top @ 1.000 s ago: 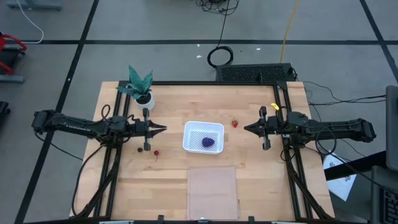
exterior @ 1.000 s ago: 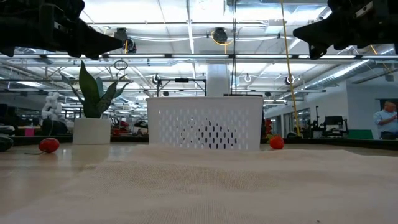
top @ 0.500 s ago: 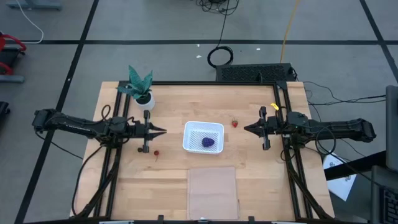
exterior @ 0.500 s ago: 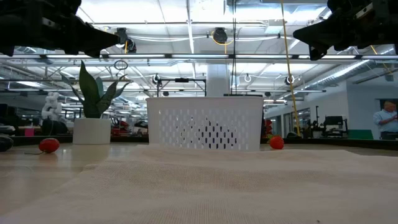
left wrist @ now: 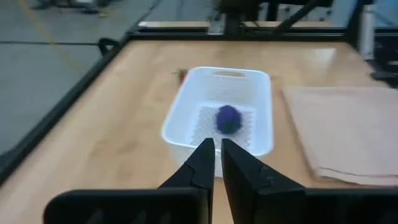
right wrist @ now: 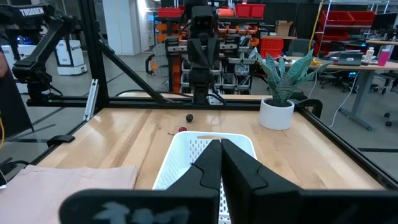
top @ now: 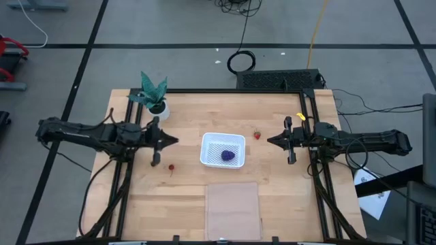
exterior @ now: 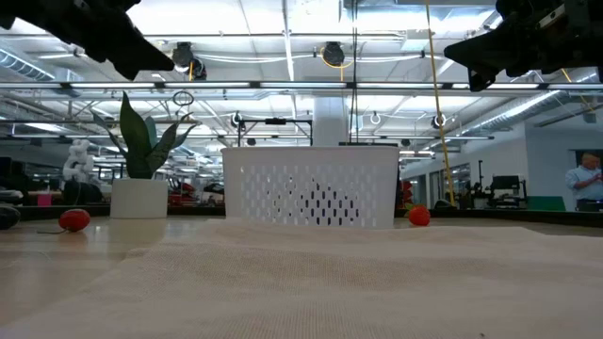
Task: Pick and placing Produce into tupperware
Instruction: Put the red cherry into the white bin
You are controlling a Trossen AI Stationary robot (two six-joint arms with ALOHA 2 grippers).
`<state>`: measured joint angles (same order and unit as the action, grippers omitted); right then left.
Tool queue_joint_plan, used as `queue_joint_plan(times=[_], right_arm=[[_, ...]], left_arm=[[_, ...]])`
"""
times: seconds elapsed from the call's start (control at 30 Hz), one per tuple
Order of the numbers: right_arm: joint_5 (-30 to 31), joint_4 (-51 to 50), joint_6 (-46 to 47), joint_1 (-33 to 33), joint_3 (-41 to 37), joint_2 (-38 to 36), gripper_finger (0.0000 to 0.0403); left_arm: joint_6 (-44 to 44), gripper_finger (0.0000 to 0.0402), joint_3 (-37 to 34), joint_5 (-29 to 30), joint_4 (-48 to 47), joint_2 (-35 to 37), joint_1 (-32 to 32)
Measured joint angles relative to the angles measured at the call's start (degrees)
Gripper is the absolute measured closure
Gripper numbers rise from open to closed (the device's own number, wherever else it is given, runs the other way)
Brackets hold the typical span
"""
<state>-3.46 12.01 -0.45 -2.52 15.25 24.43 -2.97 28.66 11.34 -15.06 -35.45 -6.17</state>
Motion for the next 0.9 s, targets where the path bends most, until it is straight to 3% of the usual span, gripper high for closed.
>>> queue_joint_plan(times=[0.3, 0.53, 0.9], right_arm=[[0.00, 0.00, -0.21, 0.00, -0.02, 0.00, 0.0403], [0.00, 0.00, -0.22, 0.00, -0.04, 0.01, 0.0403], [0.00, -0.20, -0.24, -0.01, -0.04, 0.00, 0.0403]], left_arm=[[-7.59, 0.0369, 0.46, -8.73, -1.61, -0.05, -0.70], [-9.15, 0.0369, 8.32, -6.35, -18.13, -3.48, -0.72], [-8.01, 0.0369, 20.57, -6.33, -32.79, -16.24, -1.45]])
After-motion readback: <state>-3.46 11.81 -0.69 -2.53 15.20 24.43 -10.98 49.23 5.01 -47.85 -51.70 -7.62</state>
